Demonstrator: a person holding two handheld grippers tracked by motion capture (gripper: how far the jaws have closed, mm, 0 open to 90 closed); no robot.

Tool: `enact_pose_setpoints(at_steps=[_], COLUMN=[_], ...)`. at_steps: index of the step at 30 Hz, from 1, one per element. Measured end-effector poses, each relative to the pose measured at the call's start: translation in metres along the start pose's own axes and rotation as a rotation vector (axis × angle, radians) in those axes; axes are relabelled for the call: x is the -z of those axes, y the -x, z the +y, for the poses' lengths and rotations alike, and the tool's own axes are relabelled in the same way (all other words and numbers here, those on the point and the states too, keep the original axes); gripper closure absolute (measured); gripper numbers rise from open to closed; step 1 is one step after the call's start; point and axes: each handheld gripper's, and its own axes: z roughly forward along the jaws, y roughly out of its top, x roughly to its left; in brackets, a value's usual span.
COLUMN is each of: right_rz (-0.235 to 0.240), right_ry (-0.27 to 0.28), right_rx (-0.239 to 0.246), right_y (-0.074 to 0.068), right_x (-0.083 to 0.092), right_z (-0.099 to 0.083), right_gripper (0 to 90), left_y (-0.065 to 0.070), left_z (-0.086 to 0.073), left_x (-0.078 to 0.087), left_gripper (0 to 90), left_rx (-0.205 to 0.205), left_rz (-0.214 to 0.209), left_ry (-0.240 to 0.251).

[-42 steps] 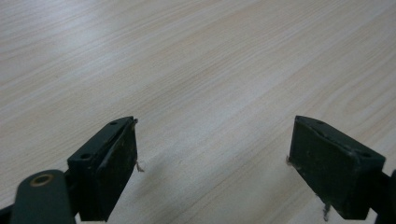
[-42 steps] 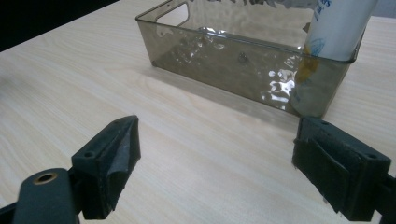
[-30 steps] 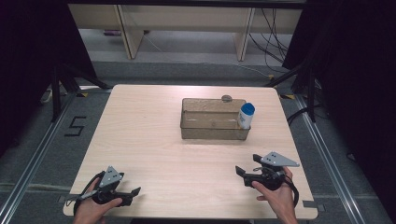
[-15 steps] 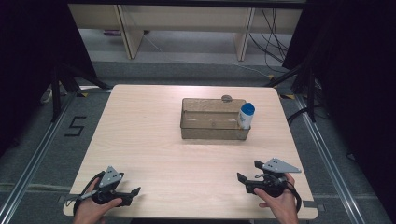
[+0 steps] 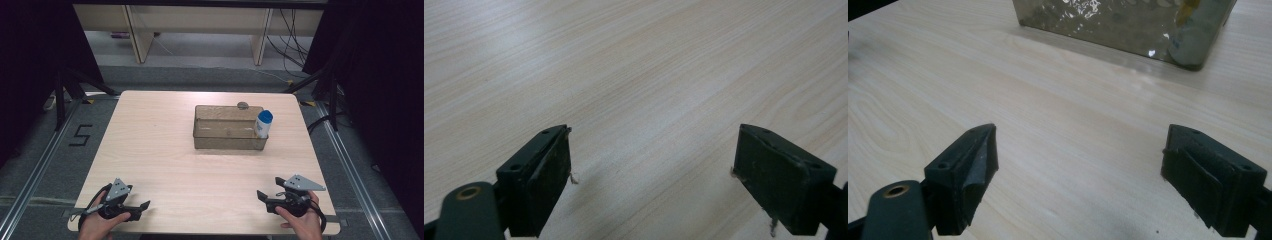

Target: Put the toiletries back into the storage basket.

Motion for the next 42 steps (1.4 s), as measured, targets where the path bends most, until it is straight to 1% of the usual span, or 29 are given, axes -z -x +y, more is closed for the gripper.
enact_pose_setpoints(at_steps=[1, 2, 3, 4, 5, 7, 8, 10, 11, 12, 13, 14, 15, 18, 19, 20, 22, 23, 25, 27, 28, 29, 31, 32, 33, 34, 35, 36, 42], right_rz=[-0.003, -0.002, 0.001, 0.001, 0.005, -0.003, -0.002, 0.001, 0.005, 0.01, -0.005, -0.001, -0.009, -0.002, -0.009, -0.01, -0.011, -0.011, -0.013, -0.011, -0.008, -0.002, -0.01, -0.017, -0.021, -0.021, -0.018, -0.015, -0.011], right_ry=[0.008, -0.009, -0.01, -0.01, -0.016, -0.015, -0.027, -0.021, -0.017, -0.026, -0.025, -0.024, -0.032, -0.044, -0.05, -0.041, -0.056, -0.047, -0.059, -0.057, -0.058, -0.056, -0.059, -0.056, -0.055, -0.055, -0.063, -0.066, -0.063], right_rx=[0.043, 0.018, 0.038, 0.038, -0.004, 0.035, 0.0, 0.028, 0.0, 0.031, 0.031, -0.008, 0.028, 0.022, 0.008, 0.03, 0.026, 0.041, 0.023, 0.029, 0.009, 0.021, 0.006, 0.036, 0.039, 0.039, 0.013, 0.008, 0.024], right_y=[0.003, 0.001, 0.002, 0.002, -0.001, 0.001, -0.002, -0.001, -0.003, -0.001, -0.001, -0.003, -0.001, -0.001, -0.003, -0.002, -0.004, -0.004, -0.005, -0.005, -0.007, -0.005, -0.007, -0.005, -0.004, -0.004, -0.006, -0.006, -0.003], right_x=[0.0, 0.001, 0.002, 0.002, 0.002, 0.003, 0.005, 0.006, 0.007, 0.008, 0.01, 0.01, 0.011, 0.013, 0.014, 0.015, 0.016, 0.016, 0.017, 0.018, 0.018, 0.018, 0.019, 0.019, 0.019, 0.019, 0.019, 0.02, 0.019], right_z=[-0.001, -0.002, -0.005, -0.005, -0.006, -0.008, -0.01, -0.012, -0.013, -0.014, -0.015, -0.017, -0.017, -0.021, -0.022, -0.022, -0.024, -0.025, -0.025, -0.026, -0.027, -0.027, -0.028, -0.028, -0.028, -0.028, -0.029, -0.029, -0.029], right_gripper=[15.8, 15.8, 15.8, 15.8, 15.8, 15.8, 15.8, 15.8, 15.8, 15.8, 15.8, 15.8, 15.8, 15.9, 15.9, 15.9, 15.9, 15.9, 15.9, 15.9, 16.0, 16.0, 15.9, 15.9, 15.9, 15.9, 15.9, 15.9, 15.9], left_y=[0.0, 0.0, 0.0, 0.0, 0.0, 0.0, 0.0, 0.0, 0.0, 0.0, 0.0, 0.0, 0.001, 0.001, 0.001, 0.0, 0.0, 0.0, 0.0, 0.001, 0.001, 0.001, 0.0, 0.0, 0.001, 0.001, 0.001, 0.0, 0.001], left_z=[0.0, 0.0, 0.0, 0.0, 0.0, 0.0, 0.0, 0.0, 0.0, 0.0, 0.0, -0.001, -0.001, -0.001, -0.001, 0.0, 0.0, 0.0, 0.0, -0.001, -0.001, -0.001, 0.0, 0.0, -0.001, -0.001, 0.0, 0.0, 0.0], left_x=[0.0, 0.0, 0.0, 0.0, 0.0, 0.0, 0.0, 0.0, 0.0, 0.0, 0.0, 0.0, -0.001, -0.001, -0.001, -0.001, 0.0, 0.0, 0.0, -0.001, -0.001, -0.001, 0.0, 0.0, -0.001, -0.001, 0.0, 0.0, 0.0], left_gripper=[14.8, 14.8, 14.8, 14.8, 14.8, 14.8, 14.8, 14.8, 14.8, 14.8, 14.8, 14.8, 14.8, 14.8, 14.8, 14.8, 14.8, 14.8, 14.8, 14.8, 14.8, 14.8, 14.8, 14.8, 14.8, 14.8, 14.8, 14.8, 14.8], left_rx=[0.001, 0.0, 0.0, 0.0, -0.001, -0.001, 0.0, 0.0, -0.001, -0.012, -0.011, -0.009, 0.0, -0.003, 0.0, -0.011, -0.01, -0.002, -0.002, 0.009, 0.004, 0.005, 0.0, 0.002, 0.007, 0.007, 0.006, 0.004, 0.007], left_rz=[0.0, 0.0, 0.005, 0.005, 0.004, 0.004, 0.004, -0.002, 0.0, 0.0, -0.001, 0.006, 0.003, 0.004, 0.004, 0.006, -0.001, 0.002, 0.001, 0.005, 0.008, 0.009, 0.001, 0.002, 0.016, 0.016, 0.001, 0.003, 0.006], left_ry=[0.001, 0.0, 0.004, 0.004, 0.004, 0.003, 0.004, -0.004, -0.002, -0.011, -0.012, -0.003, 0.0, 0.002, 0.002, -0.004, -0.012, -0.01, -0.009, 0.002, -0.001, -0.001, -0.012, -0.011, 0.0, 0.0, -0.004, -0.001, 0.006])
